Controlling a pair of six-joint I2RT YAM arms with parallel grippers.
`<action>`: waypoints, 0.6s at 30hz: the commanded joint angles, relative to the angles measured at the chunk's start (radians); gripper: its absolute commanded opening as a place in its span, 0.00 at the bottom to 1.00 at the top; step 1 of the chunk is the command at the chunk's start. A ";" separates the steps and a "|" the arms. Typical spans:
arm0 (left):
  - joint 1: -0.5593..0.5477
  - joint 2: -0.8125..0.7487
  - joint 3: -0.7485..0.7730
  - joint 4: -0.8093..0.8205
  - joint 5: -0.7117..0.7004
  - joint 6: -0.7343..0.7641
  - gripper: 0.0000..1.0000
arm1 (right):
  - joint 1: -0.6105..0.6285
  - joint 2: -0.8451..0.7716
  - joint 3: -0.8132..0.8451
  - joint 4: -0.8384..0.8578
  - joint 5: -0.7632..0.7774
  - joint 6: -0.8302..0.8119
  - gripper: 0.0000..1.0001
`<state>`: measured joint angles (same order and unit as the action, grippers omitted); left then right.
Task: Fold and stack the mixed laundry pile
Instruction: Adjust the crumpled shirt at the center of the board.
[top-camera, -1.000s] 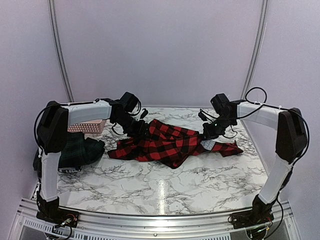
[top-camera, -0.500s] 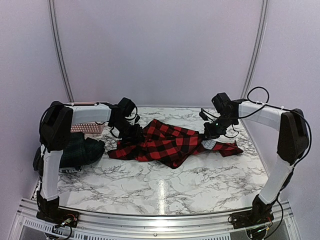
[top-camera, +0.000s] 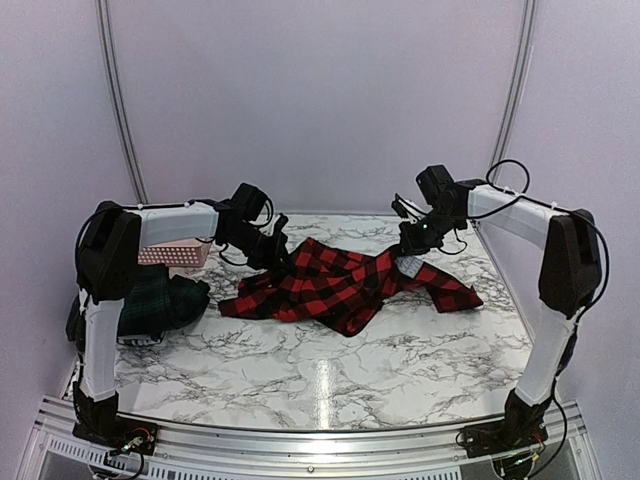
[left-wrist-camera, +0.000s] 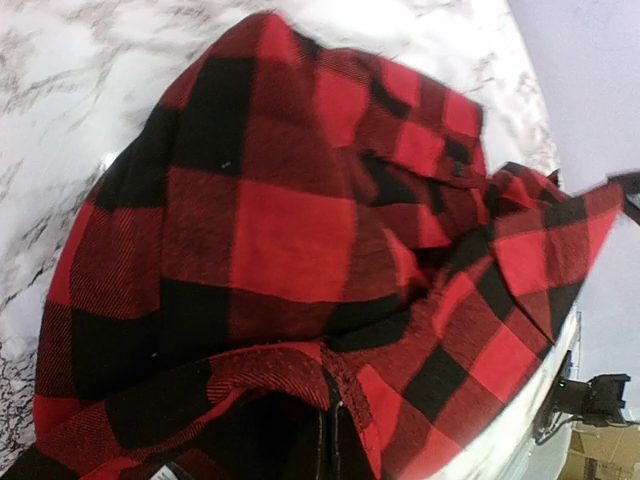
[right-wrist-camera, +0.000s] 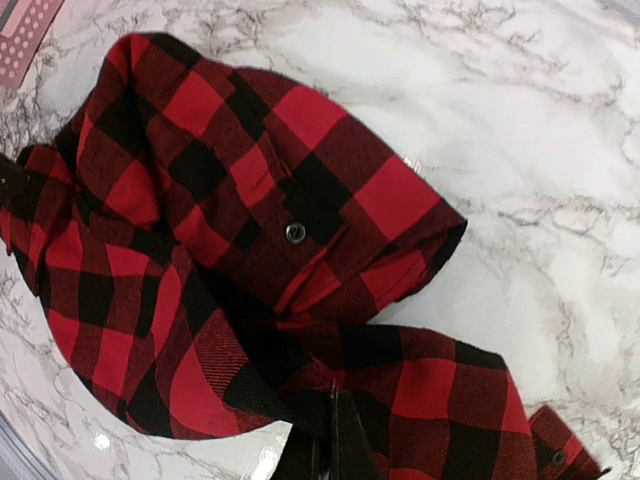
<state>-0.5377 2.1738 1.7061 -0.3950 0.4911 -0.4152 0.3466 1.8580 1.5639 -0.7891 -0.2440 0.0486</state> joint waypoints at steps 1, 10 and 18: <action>-0.008 -0.143 0.012 0.087 0.059 0.024 0.00 | -0.025 0.076 0.185 -0.025 0.029 0.014 0.00; -0.306 -0.374 -0.067 0.056 -0.107 0.283 0.00 | -0.142 0.111 0.404 -0.038 0.044 0.016 0.00; -0.655 -0.273 0.081 -0.180 -0.452 0.505 0.61 | -0.307 -0.070 0.080 0.122 -0.016 0.054 0.00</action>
<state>-1.1667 1.8908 1.7565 -0.3973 0.1932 -0.0032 0.1143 1.8511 1.7321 -0.7799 -0.2695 0.0662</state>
